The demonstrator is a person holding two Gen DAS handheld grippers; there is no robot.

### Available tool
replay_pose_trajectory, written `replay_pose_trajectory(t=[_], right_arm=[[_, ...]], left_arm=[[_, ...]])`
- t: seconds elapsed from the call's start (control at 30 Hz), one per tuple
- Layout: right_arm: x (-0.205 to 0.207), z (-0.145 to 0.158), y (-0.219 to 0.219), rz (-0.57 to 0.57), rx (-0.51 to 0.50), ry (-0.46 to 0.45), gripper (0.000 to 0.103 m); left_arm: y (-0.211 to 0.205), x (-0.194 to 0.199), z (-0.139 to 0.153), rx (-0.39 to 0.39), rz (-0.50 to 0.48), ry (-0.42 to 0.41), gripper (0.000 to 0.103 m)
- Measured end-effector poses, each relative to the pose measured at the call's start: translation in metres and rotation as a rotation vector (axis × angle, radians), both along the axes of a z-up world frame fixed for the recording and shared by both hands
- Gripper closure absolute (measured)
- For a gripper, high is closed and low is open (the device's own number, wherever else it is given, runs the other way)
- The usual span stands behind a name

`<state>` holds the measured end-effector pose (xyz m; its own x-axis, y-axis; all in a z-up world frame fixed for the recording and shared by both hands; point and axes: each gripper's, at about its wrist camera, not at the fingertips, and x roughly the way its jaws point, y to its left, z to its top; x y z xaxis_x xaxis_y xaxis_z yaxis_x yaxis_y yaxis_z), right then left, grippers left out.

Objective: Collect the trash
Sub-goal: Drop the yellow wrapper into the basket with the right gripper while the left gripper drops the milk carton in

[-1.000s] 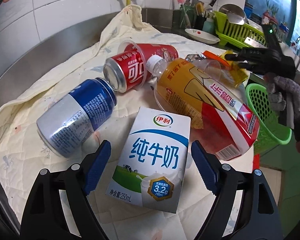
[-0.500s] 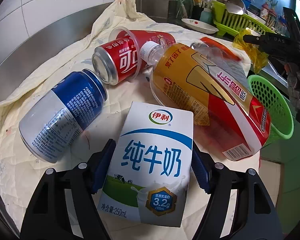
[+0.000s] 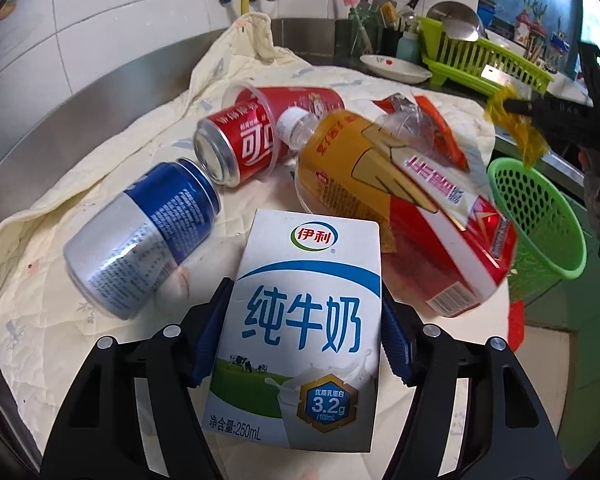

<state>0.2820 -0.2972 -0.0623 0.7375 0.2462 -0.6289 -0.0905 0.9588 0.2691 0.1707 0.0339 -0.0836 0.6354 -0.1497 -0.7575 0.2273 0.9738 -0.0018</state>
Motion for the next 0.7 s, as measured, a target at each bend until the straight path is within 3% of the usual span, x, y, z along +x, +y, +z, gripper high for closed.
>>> replay_pose_trajectory(t=[0.4, 0.7], right_arm=[[-0.055, -0.019, -0.061, -0.115, -0.083, 0.042, 0.062], [-0.076, -0.065, -0.117, -0.224, -0.123, 0.150, 0.062]], left_arm=[[0.013, -0.040, 0.056, -0.048, 0.016, -0.119, 0.037], [-0.030, -0.046, 0.093, -0.102, -0.081, -0.184, 0.037]])
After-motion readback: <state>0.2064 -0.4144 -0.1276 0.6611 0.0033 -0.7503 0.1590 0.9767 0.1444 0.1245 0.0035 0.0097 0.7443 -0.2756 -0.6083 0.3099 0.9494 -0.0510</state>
